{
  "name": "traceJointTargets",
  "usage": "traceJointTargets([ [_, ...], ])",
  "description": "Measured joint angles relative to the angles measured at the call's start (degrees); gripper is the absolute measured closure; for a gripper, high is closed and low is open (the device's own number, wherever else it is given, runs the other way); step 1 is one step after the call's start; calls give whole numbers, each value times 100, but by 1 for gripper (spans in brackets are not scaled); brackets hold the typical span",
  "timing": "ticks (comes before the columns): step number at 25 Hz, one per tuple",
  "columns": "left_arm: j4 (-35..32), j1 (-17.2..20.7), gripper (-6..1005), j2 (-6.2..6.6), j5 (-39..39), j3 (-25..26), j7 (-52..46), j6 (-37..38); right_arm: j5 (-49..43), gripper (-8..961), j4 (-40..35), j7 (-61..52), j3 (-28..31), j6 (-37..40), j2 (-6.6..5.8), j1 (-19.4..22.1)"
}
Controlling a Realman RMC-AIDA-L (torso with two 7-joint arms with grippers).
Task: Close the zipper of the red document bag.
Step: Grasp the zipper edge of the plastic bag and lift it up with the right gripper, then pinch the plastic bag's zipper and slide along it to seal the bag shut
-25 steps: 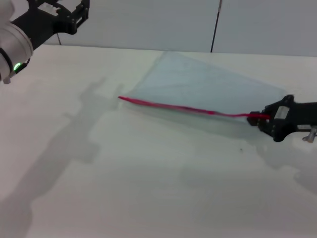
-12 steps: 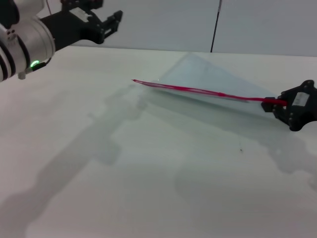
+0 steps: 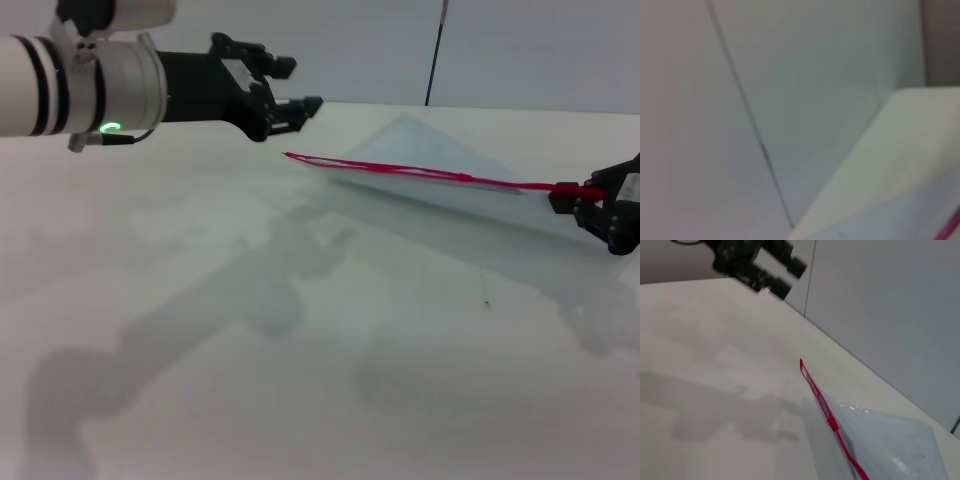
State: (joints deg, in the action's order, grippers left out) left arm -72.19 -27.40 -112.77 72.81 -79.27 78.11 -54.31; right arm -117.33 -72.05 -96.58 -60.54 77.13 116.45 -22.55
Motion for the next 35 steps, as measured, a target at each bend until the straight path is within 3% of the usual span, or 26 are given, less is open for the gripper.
traceJointTargets([
  [10, -488, -507, 459, -59, -1365, -22, -898, -795, 196, 908, -253, -194, -49, 458, 0, -2],
  [21, -629, -1028, 453, -77, -1452, -543, -825, -1033, 211, 907, -258, -255, -135, 608, -7, -104],
  [35, -624, -1275, 405, -187, -1859, -1184, -771, -1035, 211, 910, -257, -273, -106, 628, -9, -180],
])
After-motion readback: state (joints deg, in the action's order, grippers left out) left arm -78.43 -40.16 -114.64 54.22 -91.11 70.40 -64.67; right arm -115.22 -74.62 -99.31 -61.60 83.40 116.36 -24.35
